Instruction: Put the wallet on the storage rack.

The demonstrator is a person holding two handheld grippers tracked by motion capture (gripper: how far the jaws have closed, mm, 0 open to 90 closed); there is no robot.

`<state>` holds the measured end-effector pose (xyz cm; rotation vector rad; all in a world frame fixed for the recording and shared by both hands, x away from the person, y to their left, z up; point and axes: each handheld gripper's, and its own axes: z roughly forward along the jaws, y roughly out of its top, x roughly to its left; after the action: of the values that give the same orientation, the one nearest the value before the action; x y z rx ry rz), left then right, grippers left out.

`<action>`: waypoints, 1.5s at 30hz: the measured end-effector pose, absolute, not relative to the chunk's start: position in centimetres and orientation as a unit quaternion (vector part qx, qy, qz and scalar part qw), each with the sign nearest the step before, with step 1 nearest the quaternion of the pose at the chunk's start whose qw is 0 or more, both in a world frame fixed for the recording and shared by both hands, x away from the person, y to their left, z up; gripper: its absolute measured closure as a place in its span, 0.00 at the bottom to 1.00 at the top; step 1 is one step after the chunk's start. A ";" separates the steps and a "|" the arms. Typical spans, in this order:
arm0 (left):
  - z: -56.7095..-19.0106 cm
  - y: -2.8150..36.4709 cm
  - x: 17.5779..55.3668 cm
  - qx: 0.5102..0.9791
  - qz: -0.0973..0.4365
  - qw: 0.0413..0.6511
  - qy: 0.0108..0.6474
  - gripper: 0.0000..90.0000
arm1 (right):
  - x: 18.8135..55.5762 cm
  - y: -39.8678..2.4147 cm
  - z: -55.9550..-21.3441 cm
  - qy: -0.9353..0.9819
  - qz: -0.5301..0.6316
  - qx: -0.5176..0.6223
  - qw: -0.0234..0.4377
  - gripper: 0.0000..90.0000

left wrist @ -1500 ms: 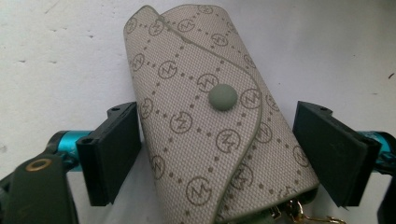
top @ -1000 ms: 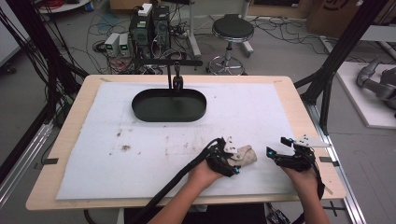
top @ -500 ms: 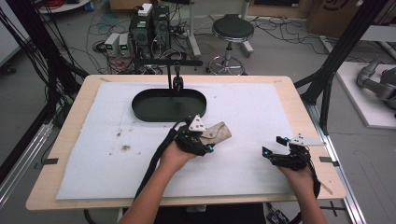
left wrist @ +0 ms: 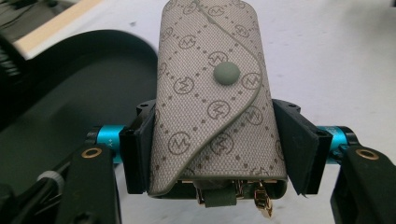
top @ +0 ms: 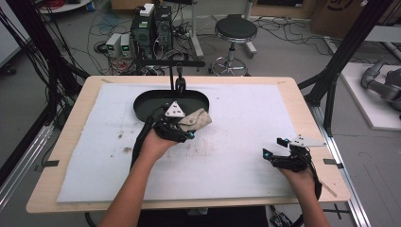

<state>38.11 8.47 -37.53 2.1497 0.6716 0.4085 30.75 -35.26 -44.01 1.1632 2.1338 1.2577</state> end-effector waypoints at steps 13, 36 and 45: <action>-37.2 13.0 41.3 0.836 0.174 0.412 0.317 0.41 | 30.8 -34.8 -44.1 0.769 0.447 0.411 0.199 0.20; -39.1 15.0 48.1 0.836 0.175 0.378 0.356 0.40 | 31.1 -34.6 -44.4 0.773 0.444 0.409 0.195 0.20; -41.3 15.3 49.7 0.845 0.167 0.339 0.378 0.40 | 31.2 -34.7 -44.5 0.774 0.443 0.410 0.193 0.20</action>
<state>49.75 15.33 -41.30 2.2015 0.9847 0.4339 31.20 -34.67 -44.52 1.1492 2.1717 1.2416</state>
